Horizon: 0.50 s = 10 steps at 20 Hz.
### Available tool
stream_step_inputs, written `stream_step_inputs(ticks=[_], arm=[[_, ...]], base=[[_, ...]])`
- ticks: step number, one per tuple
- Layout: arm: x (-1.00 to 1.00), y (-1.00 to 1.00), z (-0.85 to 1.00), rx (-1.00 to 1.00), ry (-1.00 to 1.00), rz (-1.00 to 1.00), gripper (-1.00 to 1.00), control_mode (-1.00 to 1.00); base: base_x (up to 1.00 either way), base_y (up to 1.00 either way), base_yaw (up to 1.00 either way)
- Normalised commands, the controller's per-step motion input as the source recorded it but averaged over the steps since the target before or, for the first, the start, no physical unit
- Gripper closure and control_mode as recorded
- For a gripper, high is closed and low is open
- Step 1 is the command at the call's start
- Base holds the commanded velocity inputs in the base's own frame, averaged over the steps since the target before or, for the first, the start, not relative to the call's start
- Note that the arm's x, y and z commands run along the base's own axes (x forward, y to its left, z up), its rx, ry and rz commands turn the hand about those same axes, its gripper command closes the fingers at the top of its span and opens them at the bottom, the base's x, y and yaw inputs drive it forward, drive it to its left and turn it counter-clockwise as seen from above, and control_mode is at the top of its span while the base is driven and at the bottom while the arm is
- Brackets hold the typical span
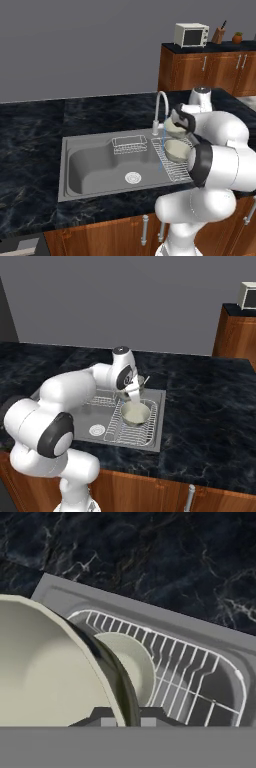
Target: Rinse each bowl for a few seconds and place them down in the sink or on the counter.
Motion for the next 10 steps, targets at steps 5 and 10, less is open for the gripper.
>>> stream_step_inputs(ticks=[5, 10], arm=[[0.35, 0.02, -0.15, 0.02, 0.0, 0.0, 1.0, -1.0], [0.32, 0.0, -0.23, 0.04, 0.0, 0.0, 1.0, -1.0]], base=[[0.0, 0.0, 0.0], [0.0, 0.0, 0.0]])
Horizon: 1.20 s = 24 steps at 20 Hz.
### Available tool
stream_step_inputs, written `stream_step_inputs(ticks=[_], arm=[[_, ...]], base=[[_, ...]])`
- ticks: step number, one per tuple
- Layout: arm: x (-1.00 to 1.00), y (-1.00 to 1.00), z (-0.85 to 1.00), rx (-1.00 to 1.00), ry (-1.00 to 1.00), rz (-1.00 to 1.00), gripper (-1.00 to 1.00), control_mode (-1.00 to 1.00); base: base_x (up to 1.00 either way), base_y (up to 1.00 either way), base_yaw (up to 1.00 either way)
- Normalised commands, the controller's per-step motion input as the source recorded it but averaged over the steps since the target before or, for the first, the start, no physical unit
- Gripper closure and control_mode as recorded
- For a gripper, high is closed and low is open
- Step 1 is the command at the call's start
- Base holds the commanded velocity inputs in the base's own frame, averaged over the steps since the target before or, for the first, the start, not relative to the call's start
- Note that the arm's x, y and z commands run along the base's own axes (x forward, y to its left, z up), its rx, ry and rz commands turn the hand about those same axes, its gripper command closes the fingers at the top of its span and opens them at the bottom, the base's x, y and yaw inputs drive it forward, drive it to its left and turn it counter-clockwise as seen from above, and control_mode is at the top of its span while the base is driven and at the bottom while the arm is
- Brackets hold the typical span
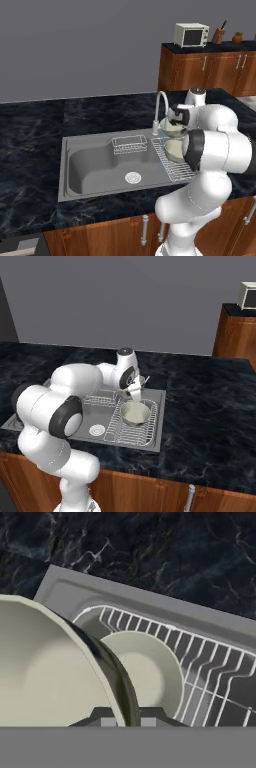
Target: Rinse each bowl for a few seconds and place them down in the sink or on the counter.
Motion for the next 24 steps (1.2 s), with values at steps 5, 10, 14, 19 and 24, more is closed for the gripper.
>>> stream_step_inputs(ticks=[5, 10, 14, 19, 24], arm=[[-0.02, -0.34, 0.03, 0.02, -0.05, 0.0, 1.0, -1.0], [-0.03, -0.41, 0.16, 0.0, -0.07, 0.0, 1.0, -1.0], [-0.11, -0.38, 0.06, 0.0, -0.01, 0.0, 1.0, -1.0], [-0.22, -0.43, 0.03, 0.0, 0.0, -0.02, 1.0, -1.0], [-0.18, -0.56, 0.0, 0.02, 0.03, -0.05, 1.0, -1.0]], base=[[0.0, 0.0, 0.0], [0.0, 0.0, 0.0], [0.0, 0.0, 0.0], [0.0, 0.0, 0.0], [0.0, 0.0, 0.0]])
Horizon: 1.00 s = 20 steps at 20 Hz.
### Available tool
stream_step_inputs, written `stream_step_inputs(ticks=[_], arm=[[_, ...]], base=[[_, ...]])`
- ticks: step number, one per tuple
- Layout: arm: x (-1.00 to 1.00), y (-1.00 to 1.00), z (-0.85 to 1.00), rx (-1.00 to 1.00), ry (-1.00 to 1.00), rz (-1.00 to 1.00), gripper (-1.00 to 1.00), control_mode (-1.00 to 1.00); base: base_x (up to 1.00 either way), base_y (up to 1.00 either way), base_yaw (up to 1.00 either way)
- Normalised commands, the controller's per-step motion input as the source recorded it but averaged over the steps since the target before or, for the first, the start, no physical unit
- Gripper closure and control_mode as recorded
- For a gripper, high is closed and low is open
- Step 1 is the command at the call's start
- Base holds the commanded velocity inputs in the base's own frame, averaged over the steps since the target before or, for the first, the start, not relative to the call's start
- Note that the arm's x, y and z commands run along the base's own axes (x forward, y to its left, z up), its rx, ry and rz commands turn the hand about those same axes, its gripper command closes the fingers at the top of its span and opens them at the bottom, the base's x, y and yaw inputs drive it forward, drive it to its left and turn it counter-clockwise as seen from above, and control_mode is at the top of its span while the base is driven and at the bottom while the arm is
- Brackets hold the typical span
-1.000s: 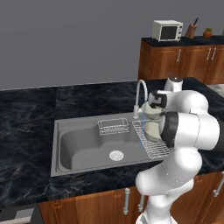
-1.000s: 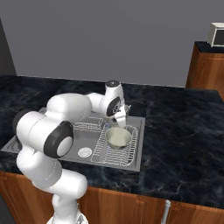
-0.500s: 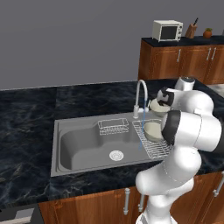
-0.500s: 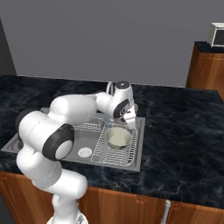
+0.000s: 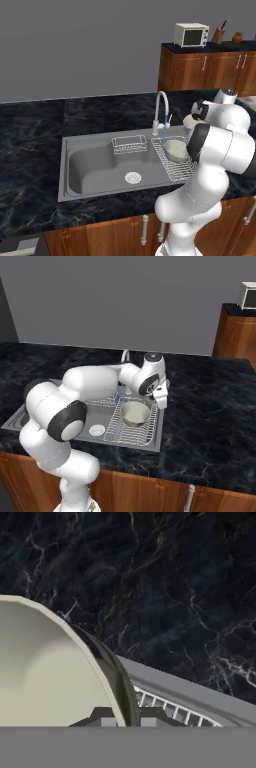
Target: Rinse each bowl for a few seconds and place them down in the sink or on the counter.
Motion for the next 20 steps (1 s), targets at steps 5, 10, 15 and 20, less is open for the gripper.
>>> stream_step_inputs(ticks=[5, 10, 15, 20], arm=[[-0.26, -0.59, 0.0, 0.08, 0.0, -0.08, 1.0, -1.0], [-0.27, -0.54, -0.05, 0.08, 0.0, -0.08, 1.0, -1.0], [-0.24, -0.38, -0.21, 0.13, 0.0, -0.09, 1.0, -1.0], [-0.12, -0.18, -0.26, 0.15, 0.0, -0.09, 1.0, -1.0]], base=[[0.0, 0.0, 0.0], [0.0, 0.0, 0.0], [0.0, 0.0, 0.0], [0.0, 0.0, 0.0]])
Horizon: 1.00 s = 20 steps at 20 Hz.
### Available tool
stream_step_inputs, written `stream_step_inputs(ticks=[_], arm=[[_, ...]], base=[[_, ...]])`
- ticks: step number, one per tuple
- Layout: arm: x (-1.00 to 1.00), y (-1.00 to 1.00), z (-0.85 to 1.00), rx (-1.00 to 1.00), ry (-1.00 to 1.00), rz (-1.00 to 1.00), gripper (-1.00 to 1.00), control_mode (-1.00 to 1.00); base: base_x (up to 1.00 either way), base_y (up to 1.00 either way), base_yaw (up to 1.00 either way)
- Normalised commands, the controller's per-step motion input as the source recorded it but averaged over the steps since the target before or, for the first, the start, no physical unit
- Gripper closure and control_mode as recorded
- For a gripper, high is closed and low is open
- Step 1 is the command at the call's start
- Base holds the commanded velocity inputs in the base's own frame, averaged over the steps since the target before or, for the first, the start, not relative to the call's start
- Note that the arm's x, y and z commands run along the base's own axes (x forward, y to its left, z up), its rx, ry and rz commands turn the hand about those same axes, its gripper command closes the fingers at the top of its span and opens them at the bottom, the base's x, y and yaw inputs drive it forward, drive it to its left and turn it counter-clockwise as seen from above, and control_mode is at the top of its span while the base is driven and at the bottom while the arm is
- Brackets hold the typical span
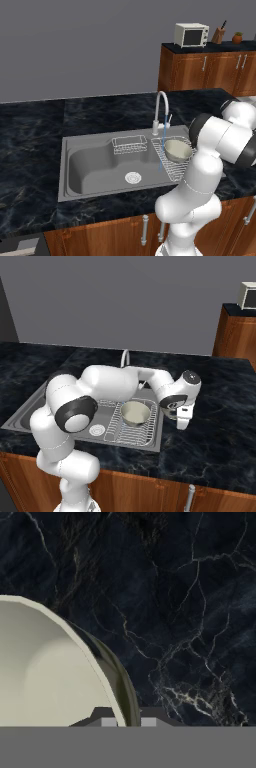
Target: Rinse each bowl for a few seconds and place them down in the sink or on the counter.
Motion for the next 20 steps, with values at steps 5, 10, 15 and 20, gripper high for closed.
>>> stream_step_inputs(ticks=[5, 10, 15, 20], arm=[[-0.01, 0.0, -0.18, 0.07, 0.0, -0.04, 1.0, -1.0], [0.0, -0.02, -0.16, 0.01, 0.0, -0.01, 1.0, -1.0], [0.0, 0.0, -0.18, -0.01, 0.0, 0.0, 1.0, -1.0], [0.0, 0.0, -0.21, -0.03, 0.0, 0.0, 1.0, -1.0]], base=[[0.0, 0.0, 0.0], [0.0, 0.0, 0.0], [0.0, 0.0, 0.0], [0.0, 0.0, 0.0]])
